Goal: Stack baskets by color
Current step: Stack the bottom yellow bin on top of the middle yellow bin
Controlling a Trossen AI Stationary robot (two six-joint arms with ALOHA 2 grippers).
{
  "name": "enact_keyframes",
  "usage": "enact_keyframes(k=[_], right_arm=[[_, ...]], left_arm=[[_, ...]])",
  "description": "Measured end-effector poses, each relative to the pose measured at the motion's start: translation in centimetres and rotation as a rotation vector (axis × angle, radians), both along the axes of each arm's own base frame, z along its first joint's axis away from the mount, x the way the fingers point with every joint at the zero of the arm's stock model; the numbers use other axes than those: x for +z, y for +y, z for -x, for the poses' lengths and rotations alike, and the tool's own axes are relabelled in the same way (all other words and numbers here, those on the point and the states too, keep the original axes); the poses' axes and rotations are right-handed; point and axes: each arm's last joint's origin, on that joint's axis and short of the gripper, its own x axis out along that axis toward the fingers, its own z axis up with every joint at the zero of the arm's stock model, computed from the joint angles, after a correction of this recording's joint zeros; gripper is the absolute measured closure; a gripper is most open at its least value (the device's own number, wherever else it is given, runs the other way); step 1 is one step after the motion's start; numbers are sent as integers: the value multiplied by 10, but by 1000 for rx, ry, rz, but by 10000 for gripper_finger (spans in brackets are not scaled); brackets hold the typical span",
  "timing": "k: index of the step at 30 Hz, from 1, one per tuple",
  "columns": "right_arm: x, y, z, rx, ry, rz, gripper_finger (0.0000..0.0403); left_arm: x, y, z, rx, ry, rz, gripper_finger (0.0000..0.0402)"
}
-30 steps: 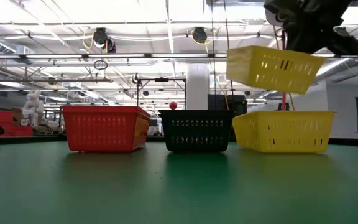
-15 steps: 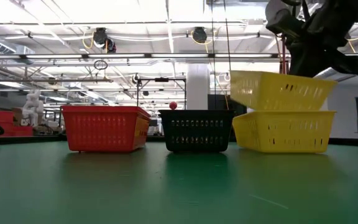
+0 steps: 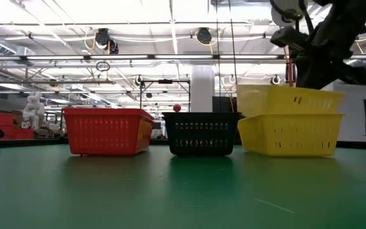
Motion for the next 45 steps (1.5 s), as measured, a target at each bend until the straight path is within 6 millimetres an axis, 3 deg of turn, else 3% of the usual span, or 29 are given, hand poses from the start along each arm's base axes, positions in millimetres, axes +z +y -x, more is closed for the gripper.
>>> enact_keyframes(k=[8, 20, 45], right_arm=[[-13, -3, 1, -4, -14, -25, 397], [-13, -5, 0, 14, -10, -36, 394], [-13, -5, 0, 7, -13, -13, 343]], left_arm=[[0, 0, 0, 0, 0, 0, 270], [0, 0, 0, 0, 0, 0, 270], [0, 0, 0, 3, -1, 4, 270]])
